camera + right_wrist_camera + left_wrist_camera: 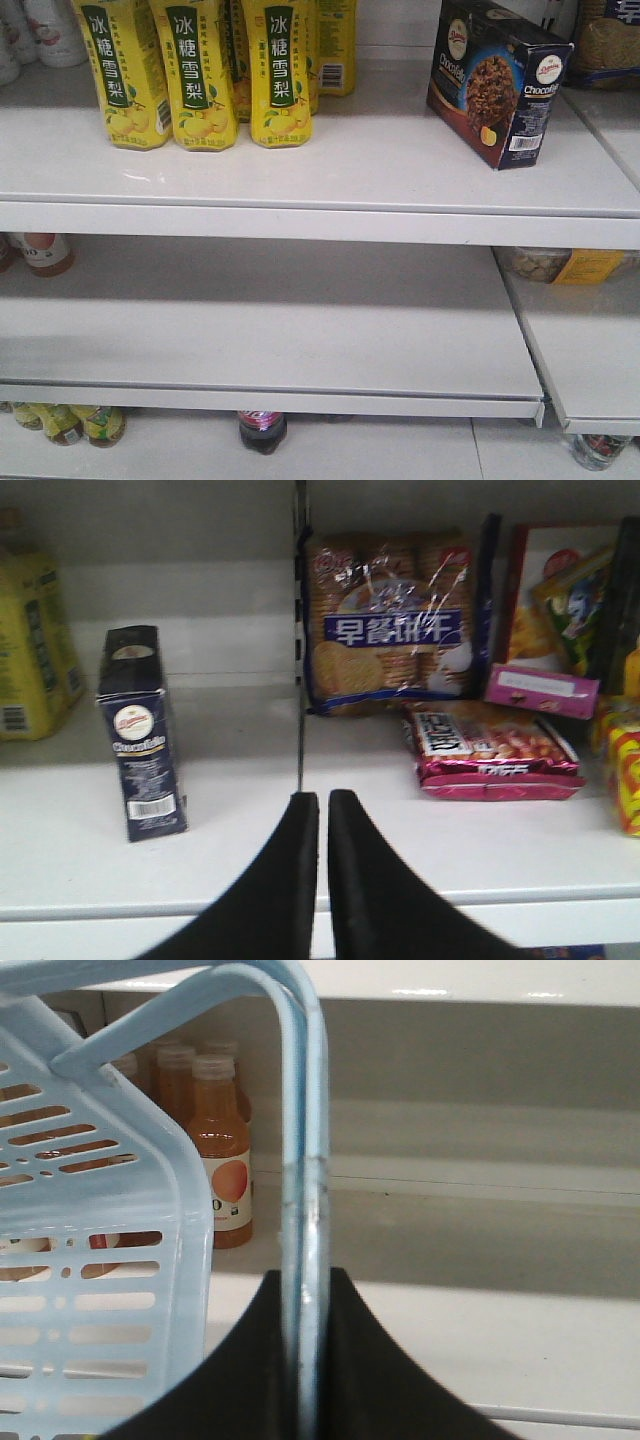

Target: Left arm holds basket, right arm returns cookies

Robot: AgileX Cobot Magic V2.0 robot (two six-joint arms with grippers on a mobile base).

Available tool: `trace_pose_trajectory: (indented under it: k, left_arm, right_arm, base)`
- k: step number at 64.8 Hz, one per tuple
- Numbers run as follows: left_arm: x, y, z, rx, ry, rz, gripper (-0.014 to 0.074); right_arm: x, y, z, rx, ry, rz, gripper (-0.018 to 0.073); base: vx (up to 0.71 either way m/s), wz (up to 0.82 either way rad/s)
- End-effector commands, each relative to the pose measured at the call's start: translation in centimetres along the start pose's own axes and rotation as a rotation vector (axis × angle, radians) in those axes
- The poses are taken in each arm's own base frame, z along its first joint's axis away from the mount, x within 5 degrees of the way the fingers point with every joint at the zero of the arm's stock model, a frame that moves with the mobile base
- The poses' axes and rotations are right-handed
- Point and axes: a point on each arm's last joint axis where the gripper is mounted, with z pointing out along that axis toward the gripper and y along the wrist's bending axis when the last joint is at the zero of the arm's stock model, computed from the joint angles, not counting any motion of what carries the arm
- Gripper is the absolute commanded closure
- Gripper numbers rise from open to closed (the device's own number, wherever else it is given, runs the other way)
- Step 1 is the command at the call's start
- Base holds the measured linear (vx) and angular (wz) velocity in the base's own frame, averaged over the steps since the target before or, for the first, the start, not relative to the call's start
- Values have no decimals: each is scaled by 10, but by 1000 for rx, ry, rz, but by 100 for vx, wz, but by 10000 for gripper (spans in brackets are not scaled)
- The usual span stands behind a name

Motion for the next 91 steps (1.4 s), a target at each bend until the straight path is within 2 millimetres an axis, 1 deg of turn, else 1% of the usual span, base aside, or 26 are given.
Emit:
trace_pose_trajectory:
  k: [1, 6, 11, 17, 18, 19, 21, 24, 30, 31, 33, 37, 44, 51, 64, 76, 91]
  left_arm:
    - [-17, 0, -4, 0, -140, 28, 596]
    - [-17, 0, -4, 0, -140, 28, 596]
    - [-17, 0, -4, 0, -140, 28, 596]
    - [-17, 0, -4, 0, -140, 28, 596]
    - [-17, 0, -4, 0, -140, 28, 596]
    - [-17, 0, -4, 0, -140, 28, 596]
    - [-17, 0, -4, 0, -140, 28, 596]
    - [-17, 0, -4, 0, -140, 28, 596]
    - [-17, 0, -4, 0, -139, 28, 596]
    - [-17, 0, -4, 0, -139, 28, 596]
    - [-17, 0, -4, 0, -139, 28, 596]
    - [-17, 0, -4, 0, -139, 28, 596]
    - [-17, 0, -4, 0, -139, 28, 596]
    - [-17, 0, -4, 0, -139, 28, 596]
    - [-17, 0, -4, 0, -138, 28, 596]
    - [-17, 0, -4, 0, -138, 28, 596]
    - [-17, 0, -4, 0, -137, 28, 596]
  right_arm:
    - [-16, -2, -3, 36, -114, -44, 562]
    - [-14, -4, -7, 72, -109, -66, 562]
    - [-6, -3, -8, 81, -129, -94, 562]
    - [12, -2, -5, 85, -179, -111, 562]
    - [18, -2, -4, 85, -181, -105, 562]
    - [19, -2, -4, 87, -195, -108, 562]
    - [31, -1, -1, 84, -203, -95, 562]
    - [40, -1, 0, 82, -231, -79, 562]
    - [69, 1, 6, 58, -251, -50, 562]
    - [78, 1, 9, 52, -251, -43, 562]
    - [85, 1, 9, 50, -255, -39, 562]
    - [108, 1, 14, 46, -242, -37, 562]
    - [138, 2, 19, 41, -241, -38, 562]
    - [163, 2, 21, 37, -240, -39, 562]
    - [192, 2, 14, 36, -267, -40, 562]
    - [212, 2, 8, 33, -300, -18, 562]
    - [244, 3, 15, 11, -343, 37, 562]
  base:
    - [0, 0]
    - [0, 0]
    - [0, 0]
    - [0, 0]
    - [0, 0]
    - [0, 0]
    - [0, 0]
    - [0, 0]
    - [0, 0]
    - [0, 0]
    - [0, 0]
    - [0, 0]
    - [0, 0]
    - [0, 0]
    - [0, 0]
    - [0, 0]
    - [0, 0]
